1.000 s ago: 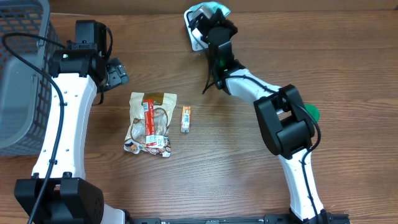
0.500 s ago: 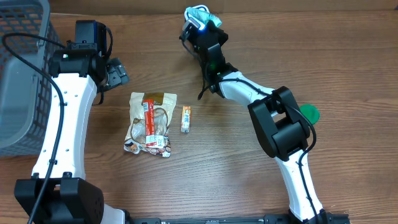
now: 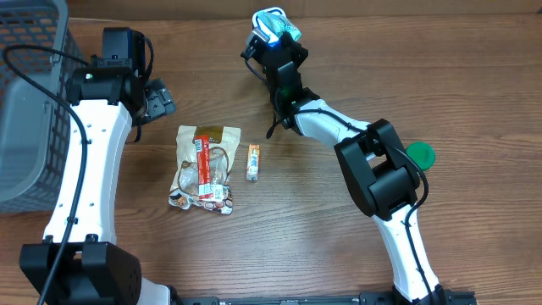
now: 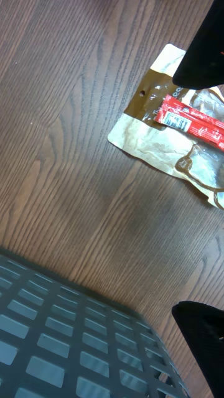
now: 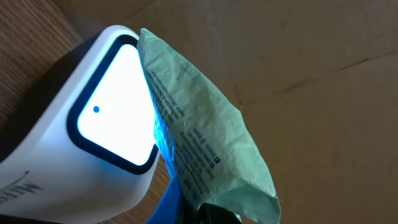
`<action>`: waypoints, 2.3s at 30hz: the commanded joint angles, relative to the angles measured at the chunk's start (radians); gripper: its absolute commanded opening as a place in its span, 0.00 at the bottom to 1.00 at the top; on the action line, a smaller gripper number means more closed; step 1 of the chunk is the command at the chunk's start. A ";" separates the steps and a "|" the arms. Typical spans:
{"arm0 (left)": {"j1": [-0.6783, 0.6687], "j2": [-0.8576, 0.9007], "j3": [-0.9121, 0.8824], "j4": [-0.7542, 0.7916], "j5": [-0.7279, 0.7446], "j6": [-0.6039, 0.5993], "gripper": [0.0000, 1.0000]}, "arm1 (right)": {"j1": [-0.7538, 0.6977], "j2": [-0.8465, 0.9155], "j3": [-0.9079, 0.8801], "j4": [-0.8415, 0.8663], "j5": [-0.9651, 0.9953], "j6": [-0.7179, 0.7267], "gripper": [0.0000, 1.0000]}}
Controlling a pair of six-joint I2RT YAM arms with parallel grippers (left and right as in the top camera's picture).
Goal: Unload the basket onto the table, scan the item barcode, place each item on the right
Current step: 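Carry the teal pack back and lower it beside the jar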
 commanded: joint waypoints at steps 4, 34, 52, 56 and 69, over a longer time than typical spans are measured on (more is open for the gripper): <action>0.000 -0.009 0.011 0.001 0.004 -0.004 1.00 | 0.005 -0.148 0.011 -0.012 0.008 0.089 0.03; 0.000 -0.009 0.011 0.001 0.004 -0.004 1.00 | -0.364 -0.682 -0.245 -1.633 -0.583 1.074 0.04; 0.000 -0.009 0.011 0.001 0.004 -0.004 1.00 | -0.414 -0.682 -0.399 -1.375 -0.599 1.220 0.96; 0.000 -0.009 0.011 0.001 0.004 -0.004 1.00 | -0.414 -0.682 -0.399 -1.377 -0.782 1.433 1.00; 0.000 -0.009 0.011 0.001 0.004 -0.004 1.00 | -0.414 -0.682 -0.399 -1.395 -1.143 1.558 1.00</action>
